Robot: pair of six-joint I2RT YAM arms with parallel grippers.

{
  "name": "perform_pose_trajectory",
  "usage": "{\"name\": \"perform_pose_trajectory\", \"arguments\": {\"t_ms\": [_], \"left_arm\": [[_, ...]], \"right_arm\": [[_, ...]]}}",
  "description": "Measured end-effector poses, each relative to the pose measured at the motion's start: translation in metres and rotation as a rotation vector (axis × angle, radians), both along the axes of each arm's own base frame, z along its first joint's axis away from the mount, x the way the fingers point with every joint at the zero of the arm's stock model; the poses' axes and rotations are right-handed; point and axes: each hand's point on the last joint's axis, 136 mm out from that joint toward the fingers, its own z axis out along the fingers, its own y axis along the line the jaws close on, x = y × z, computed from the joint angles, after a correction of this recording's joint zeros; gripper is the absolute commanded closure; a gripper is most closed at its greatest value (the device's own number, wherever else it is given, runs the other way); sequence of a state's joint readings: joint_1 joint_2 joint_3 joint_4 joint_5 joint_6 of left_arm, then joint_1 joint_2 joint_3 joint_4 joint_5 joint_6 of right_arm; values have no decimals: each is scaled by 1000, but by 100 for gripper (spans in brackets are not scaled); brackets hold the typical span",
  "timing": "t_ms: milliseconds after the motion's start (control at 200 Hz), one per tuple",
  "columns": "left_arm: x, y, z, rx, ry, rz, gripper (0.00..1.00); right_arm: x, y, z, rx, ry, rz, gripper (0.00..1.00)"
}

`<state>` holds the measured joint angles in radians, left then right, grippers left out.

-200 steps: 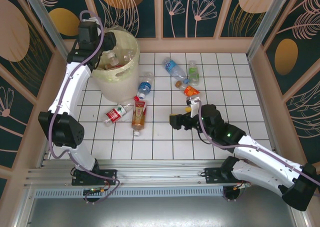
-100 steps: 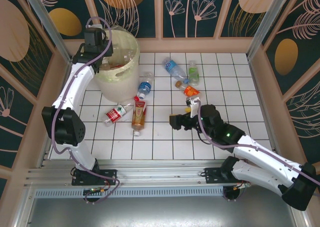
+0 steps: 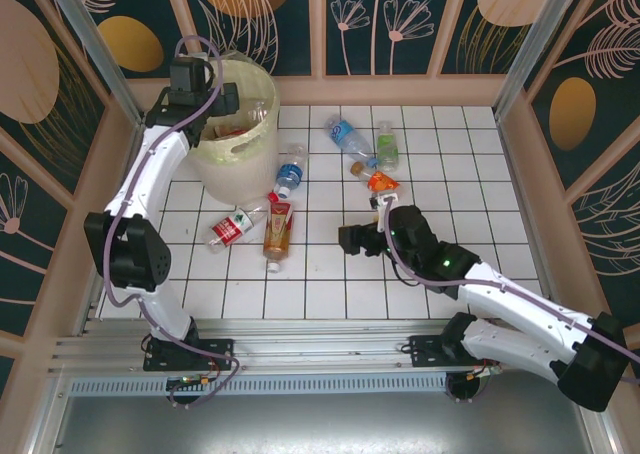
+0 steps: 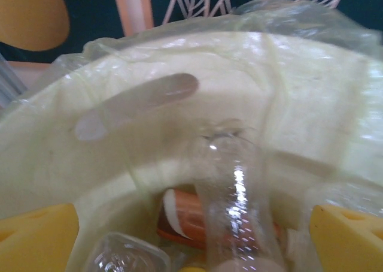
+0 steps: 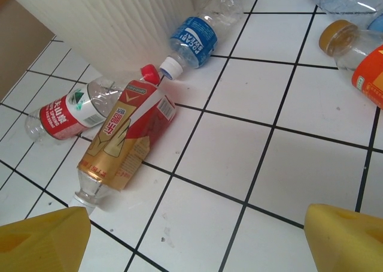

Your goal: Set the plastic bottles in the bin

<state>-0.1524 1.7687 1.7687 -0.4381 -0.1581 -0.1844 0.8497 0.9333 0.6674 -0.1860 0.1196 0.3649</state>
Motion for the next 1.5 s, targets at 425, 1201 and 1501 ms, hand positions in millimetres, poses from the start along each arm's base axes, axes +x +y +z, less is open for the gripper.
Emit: {"name": "perform_pose_trajectory", "arguments": {"t_ms": [425,1201,1501], "left_arm": [[-120,-46,132,-280,-297,-311,1],[-260,-175,12,-663,-38,-806,1],[-297,-242,-33,-715,74,-903,2]], "right_arm": [[58,-24,-8,-62,64,-39,11],[166,-68,-61,-274,190,-84,6],[199,-79,-102,-367,251,-70,15]]}}
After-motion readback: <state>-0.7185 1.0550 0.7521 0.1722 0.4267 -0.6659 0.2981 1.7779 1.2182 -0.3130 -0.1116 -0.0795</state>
